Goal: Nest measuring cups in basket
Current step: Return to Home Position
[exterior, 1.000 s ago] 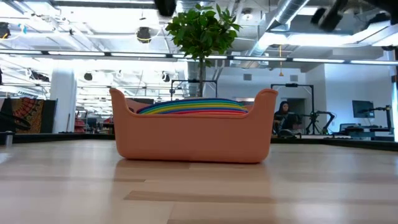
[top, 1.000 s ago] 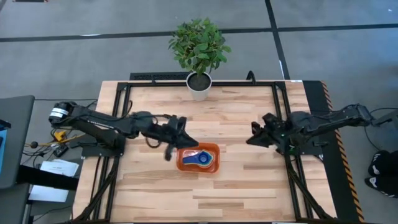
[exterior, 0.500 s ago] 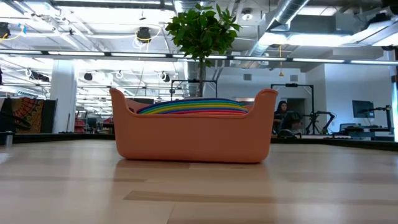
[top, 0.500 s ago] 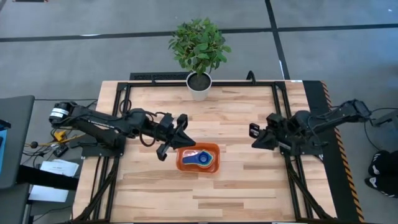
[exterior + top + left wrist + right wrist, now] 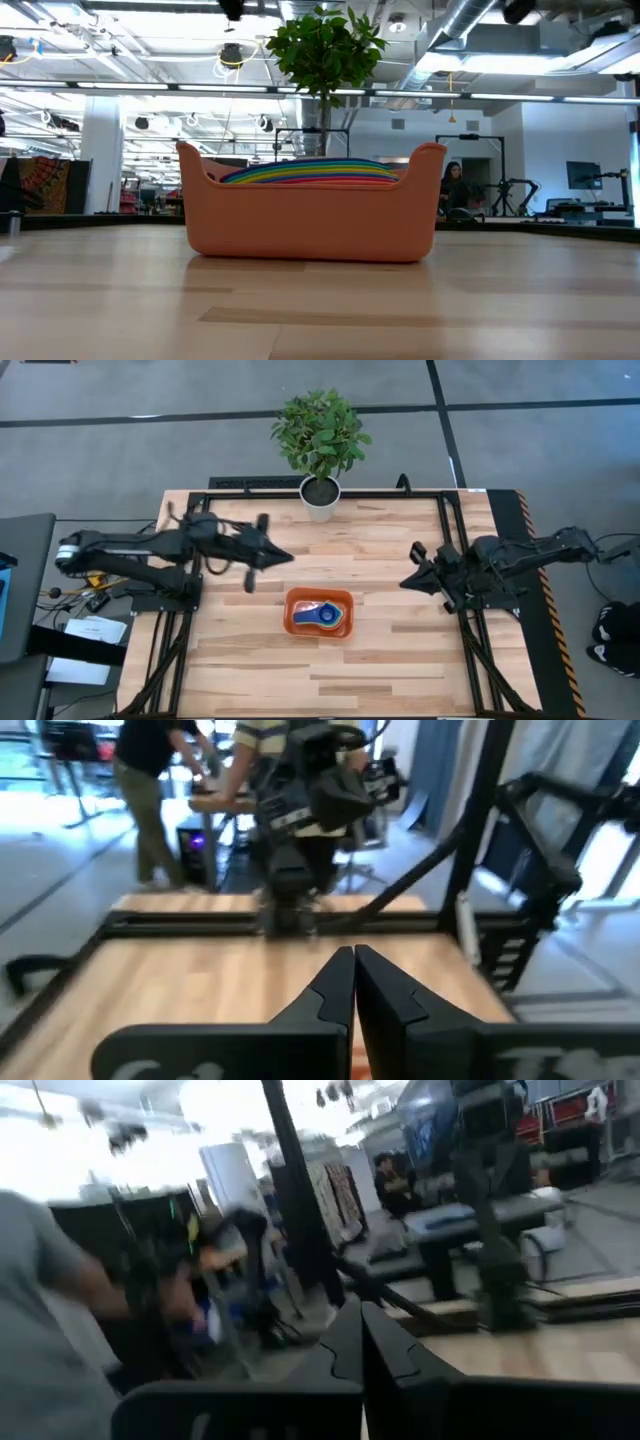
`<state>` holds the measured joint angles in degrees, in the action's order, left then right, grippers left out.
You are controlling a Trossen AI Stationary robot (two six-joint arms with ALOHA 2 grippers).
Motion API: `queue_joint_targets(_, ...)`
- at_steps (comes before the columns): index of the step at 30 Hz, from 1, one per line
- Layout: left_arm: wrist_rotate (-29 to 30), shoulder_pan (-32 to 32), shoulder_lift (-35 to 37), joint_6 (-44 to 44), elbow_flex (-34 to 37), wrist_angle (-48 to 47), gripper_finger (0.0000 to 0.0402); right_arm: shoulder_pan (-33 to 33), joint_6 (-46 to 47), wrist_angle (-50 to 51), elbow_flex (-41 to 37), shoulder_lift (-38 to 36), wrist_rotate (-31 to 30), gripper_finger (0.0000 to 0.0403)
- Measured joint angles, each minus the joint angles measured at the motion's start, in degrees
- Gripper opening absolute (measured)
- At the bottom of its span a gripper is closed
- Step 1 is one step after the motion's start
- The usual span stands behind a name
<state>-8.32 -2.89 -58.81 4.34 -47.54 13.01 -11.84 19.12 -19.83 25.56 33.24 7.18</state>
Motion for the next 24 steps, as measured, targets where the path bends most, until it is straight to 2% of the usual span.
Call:
queue_joint_targets(2,0.1,-2.0,4.1,-1.7,0.0,-6.7,0.0000,0.0,-5.2,6.0,0.0,-2.9,-1.1,0.0005)
queue_joint_targets(5,0.1,-3.9,7.7,-3.8,1.2,-13.8,0.0000,-0.2,-10.4,17.3,0.0,-7.5,-6.9,0.0007)
queue_joint_targets(7,-0.1,-4.4,9.2,-3.8,4.3,-14.1,0.0000,-0.2,-12.0,24.4,0.0,-10.4,-11.6,0.0008)
queue_joint_targets(11,-0.4,-5.3,10.9,-1.8,12.6,-6.5,0.0000,-0.2,-14.2,35.0,0.0,-14.5,-17.3,0.0005)
queue_joint_targets(17,0.1,-6.7,12.0,-0.7,23.3,3.5,0.0000,-0.2,-18.0,35.7,0.0,-18.3,-17.8,0.0005)
queue_joint_targets(20,-0.4,-7.2,13.1,0.4,25.7,5.2,0.0000,-0.2,-20.5,35.3,-0.9,-20.7,-17.8,0.0004)
queue_joint_targets(24,-0.4,-8.0,15.2,-0.2,27.3,5.2,0.0000,0.1,-21.0,31.4,-6.3,-25.8,-18.0,0.0006)
